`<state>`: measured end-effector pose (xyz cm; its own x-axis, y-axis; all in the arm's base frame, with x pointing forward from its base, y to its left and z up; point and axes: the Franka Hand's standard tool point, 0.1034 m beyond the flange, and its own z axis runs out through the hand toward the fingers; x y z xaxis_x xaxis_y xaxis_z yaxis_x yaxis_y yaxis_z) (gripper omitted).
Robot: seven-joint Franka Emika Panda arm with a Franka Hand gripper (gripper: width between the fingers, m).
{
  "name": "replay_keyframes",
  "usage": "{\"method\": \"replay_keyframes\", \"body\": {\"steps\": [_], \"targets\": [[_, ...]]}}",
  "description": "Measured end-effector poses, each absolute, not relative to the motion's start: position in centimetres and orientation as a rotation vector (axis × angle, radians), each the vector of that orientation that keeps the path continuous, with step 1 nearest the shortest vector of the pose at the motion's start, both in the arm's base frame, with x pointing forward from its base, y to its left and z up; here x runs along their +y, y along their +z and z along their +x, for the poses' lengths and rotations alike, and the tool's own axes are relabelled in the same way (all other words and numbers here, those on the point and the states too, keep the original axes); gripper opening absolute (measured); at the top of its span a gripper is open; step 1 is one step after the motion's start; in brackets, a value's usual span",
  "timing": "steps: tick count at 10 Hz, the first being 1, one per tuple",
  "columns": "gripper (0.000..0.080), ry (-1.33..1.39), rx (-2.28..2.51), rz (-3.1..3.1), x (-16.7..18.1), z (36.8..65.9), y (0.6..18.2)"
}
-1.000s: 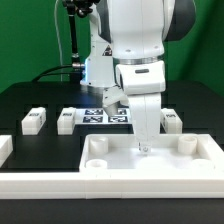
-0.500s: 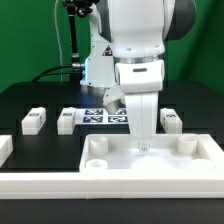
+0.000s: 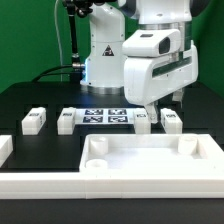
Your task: Assemble desk
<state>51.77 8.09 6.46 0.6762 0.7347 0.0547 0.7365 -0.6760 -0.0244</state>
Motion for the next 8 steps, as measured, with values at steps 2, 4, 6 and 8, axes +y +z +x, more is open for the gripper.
{"method": "replay_keyframes", "body": {"steps": [2, 4, 6, 8], "targets": [[0.0648, -0.061, -1.014, -2.915, 8.2, 51.8, 6.4], [0.0648, -0.046, -0.642, -3.012, 10.0, 51.4, 6.4], [0.0648, 0.002, -0.267, -3.048, 10.9, 51.0, 5.9], [0.0648, 0.017, -0.099, -3.036, 10.6, 50.9, 5.4]]}}
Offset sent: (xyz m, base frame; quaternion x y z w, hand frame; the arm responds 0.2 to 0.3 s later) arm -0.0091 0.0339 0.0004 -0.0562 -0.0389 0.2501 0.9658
